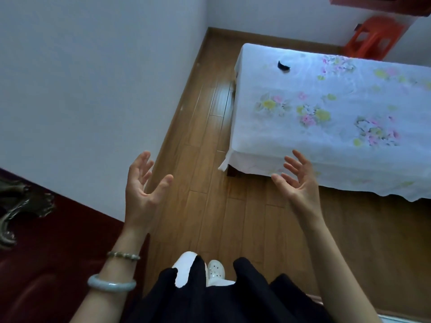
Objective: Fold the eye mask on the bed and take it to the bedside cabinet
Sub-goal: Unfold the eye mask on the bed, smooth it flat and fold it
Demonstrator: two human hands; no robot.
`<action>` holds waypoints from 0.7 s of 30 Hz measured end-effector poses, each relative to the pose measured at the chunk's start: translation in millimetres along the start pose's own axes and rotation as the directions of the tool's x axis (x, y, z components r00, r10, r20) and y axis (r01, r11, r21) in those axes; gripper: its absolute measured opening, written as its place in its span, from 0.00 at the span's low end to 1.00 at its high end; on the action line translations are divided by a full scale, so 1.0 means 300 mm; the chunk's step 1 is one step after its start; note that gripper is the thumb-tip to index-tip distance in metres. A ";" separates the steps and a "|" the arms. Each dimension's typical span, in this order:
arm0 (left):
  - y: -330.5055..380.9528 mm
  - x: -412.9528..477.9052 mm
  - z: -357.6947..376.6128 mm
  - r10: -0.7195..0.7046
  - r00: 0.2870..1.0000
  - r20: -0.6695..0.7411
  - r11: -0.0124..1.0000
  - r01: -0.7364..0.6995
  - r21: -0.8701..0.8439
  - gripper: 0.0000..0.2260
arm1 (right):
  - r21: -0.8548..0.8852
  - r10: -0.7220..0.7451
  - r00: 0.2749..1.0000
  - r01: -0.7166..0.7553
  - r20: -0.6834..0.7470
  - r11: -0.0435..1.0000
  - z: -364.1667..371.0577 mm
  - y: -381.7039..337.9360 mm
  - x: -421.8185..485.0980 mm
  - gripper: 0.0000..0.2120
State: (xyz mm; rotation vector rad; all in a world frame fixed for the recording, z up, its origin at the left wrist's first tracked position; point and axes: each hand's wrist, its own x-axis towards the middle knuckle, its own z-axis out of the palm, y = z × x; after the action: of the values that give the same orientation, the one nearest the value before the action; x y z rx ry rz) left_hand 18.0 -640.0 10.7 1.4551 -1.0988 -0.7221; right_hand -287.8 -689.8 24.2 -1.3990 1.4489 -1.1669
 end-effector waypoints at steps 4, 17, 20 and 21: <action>-0.035 0.174 0.055 -0.003 1.000 -0.011 0.999 0.003 0.032 0.30 | -0.018 -0.001 1.000 0.002 0.025 1.000 0.060 0.002 0.185 0.32; -0.158 1.024 0.191 0.039 0.996 0.079 0.998 -0.043 0.056 0.31 | -0.039 0.023 0.996 -0.026 -0.084 0.999 0.370 0.000 0.886 0.31; -0.160 1.228 0.205 0.046 0.992 0.116 0.998 -0.051 0.041 0.31 | -0.042 0.028 0.992 -0.033 -0.119 0.999 0.441 -0.020 1.047 0.31; -0.161 1.291 0.213 0.050 0.990 0.130 0.998 -0.055 0.042 0.31 | -0.040 0.031 0.991 -0.036 -0.128 0.999 0.462 -0.025 1.099 0.32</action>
State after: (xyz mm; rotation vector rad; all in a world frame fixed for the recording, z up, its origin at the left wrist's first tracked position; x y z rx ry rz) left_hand 119.0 -1022.3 5.9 1.4280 -1.2548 -0.7665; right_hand -178.3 -1030.2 13.5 -1.3437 1.5883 -1.2300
